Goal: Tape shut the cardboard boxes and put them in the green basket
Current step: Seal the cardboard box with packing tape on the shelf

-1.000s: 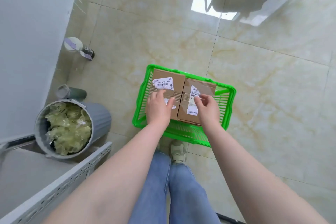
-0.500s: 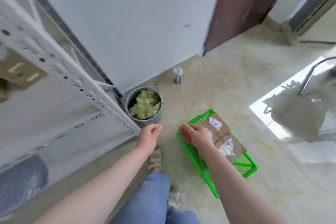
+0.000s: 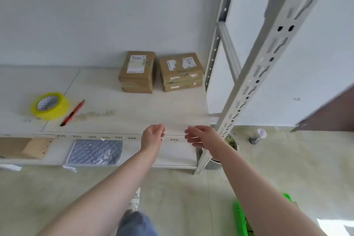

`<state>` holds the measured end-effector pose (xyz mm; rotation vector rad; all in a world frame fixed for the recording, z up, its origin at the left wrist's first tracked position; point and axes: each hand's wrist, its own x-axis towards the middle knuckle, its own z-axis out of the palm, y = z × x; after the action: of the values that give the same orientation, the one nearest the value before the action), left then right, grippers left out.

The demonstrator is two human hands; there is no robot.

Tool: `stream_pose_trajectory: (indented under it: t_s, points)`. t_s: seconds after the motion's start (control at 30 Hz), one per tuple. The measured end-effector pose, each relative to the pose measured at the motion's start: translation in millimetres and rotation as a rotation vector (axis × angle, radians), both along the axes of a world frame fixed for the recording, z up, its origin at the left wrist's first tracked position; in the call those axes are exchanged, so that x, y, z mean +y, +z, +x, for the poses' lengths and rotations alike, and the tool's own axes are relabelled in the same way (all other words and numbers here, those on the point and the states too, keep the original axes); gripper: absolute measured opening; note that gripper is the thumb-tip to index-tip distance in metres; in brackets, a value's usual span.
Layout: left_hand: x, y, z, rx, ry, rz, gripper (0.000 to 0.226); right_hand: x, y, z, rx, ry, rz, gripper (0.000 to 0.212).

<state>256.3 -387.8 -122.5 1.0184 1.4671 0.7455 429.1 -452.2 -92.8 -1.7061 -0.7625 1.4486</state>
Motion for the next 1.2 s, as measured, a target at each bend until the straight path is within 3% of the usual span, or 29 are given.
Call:
stream_pose_trajectory:
  t_s: [0.07,0.2,0.3,0.4,0.5,0.63,0.77,0.87,1.0,1.1,1.17,1.2]
  points:
    - [41.2,3.2,-26.2,0.051,0.08,0.032,0.015,41.7,5.1,-21.5,0.001,-0.026,0.022,0.027]
    - [145.3,16.6,-78.6,0.188,0.164,0.039,0.052,128.4,7.0,-66.1,-0.029,-0.144,0.039,0.031]
    - [220.9,21.4,-104.6,0.255,0.078,0.054,0.06,195.1,4.9,-96.8,-0.038,-0.235,0.026,0.042]
    - [272.3,28.7,-112.5,0.195,-0.036,0.064,0.071,254.2,7.5,-118.9,-0.065,-0.272,-0.009,0.045]
    - [302.5,34.2,-111.0,0.159,-0.157,-0.057,0.082,290.3,7.6,-133.8,-0.095,-0.286,-0.042,0.053]
    - [316.4,44.3,-108.7,0.135,-0.254,-0.19,0.068,302.6,7.5,-144.7,-0.093,-0.367,-0.043,0.05]
    - [313.3,41.3,-115.8,0.03,0.027,-0.243,0.071,296.6,16.5,-164.4,-0.13,-0.442,0.037,0.039]
    - [309.9,42.5,-144.1,-0.035,0.152,-0.149,0.058,288.8,33.5,-189.8,-0.184,-0.409,0.156,0.022]
    - [294.7,56.1,-201.9,-0.32,0.124,-0.137,0.032,263.0,57.3,-198.7,-0.153,-0.469,0.337,0.014]
    - [264.0,63.1,-232.1,-0.647,0.057,-0.256,0.04,241.5,65.7,-211.0,0.149,-0.463,0.154,0.057]
    - [241.1,64.9,-241.0,-0.672,-0.006,-0.296,0.048,229.2,64.5,-232.1,0.457,-0.292,0.143,0.082]
    - [228.9,67.1,-243.6,-0.634,-0.042,-0.29,0.043,223.9,61.8,-241.8,0.567,-0.213,0.199,0.081]
